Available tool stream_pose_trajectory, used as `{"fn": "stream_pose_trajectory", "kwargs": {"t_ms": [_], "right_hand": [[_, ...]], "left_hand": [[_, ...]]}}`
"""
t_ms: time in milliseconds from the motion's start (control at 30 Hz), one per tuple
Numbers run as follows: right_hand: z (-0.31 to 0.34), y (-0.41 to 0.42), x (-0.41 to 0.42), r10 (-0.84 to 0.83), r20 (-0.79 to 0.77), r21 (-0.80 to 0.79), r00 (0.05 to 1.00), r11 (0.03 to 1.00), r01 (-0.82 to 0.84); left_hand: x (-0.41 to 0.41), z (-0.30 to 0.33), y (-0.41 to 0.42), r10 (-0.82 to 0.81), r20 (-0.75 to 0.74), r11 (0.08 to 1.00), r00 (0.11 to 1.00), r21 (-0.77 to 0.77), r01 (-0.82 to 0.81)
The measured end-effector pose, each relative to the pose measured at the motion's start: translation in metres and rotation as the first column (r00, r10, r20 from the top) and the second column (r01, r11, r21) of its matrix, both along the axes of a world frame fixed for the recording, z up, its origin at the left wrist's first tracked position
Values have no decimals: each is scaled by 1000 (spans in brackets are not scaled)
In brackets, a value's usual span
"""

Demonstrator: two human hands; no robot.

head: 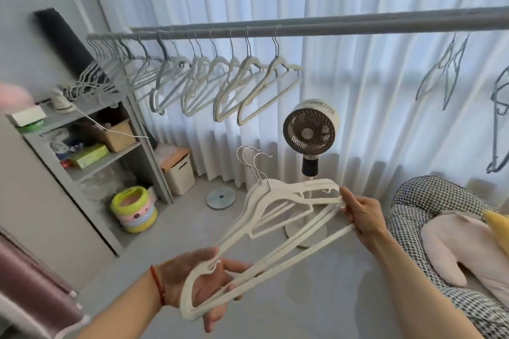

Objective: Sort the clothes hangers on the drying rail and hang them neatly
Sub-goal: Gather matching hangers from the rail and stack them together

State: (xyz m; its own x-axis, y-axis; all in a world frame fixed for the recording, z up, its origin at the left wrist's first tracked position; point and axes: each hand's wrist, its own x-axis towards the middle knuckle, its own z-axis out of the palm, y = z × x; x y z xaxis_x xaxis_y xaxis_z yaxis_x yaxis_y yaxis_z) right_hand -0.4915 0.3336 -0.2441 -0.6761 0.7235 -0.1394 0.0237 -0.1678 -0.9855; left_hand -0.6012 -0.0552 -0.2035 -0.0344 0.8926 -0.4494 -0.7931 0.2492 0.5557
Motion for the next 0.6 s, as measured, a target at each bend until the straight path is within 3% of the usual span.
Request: {"fn": "stream_pose_trajectory", "kwargs": {"t_ms": [100, 200, 300, 400, 467, 600], "right_hand": [[25, 3, -14, -138, -16, 99, 990, 985, 139], [50, 10, -31, -260, 1, 265, 966, 931, 250], [74, 17, -49, -350, 110, 479, 930, 838, 259], [92, 20, -55, -479, 91, 460, 873, 798, 390], [93, 12, -50, -460, 56, 476, 886, 792, 382], [72, -22, -34, -313, 89, 475, 946, 848, 236]], "left_hand": [[-12, 6, 10, -173, -6, 983, 985, 55, 173], [-21, 34, 26, -249, -229, 947, 941, 146, 287], [-38, 57, 44, -214, -260, 952, 941, 161, 261], [-59, 89, 79, -128, -321, 980, 938, 102, 169], [-67, 118, 109, -92, -432, 987, 897, 77, 138], [-81, 174, 170, -40, -496, 997, 867, 36, 66]]}}
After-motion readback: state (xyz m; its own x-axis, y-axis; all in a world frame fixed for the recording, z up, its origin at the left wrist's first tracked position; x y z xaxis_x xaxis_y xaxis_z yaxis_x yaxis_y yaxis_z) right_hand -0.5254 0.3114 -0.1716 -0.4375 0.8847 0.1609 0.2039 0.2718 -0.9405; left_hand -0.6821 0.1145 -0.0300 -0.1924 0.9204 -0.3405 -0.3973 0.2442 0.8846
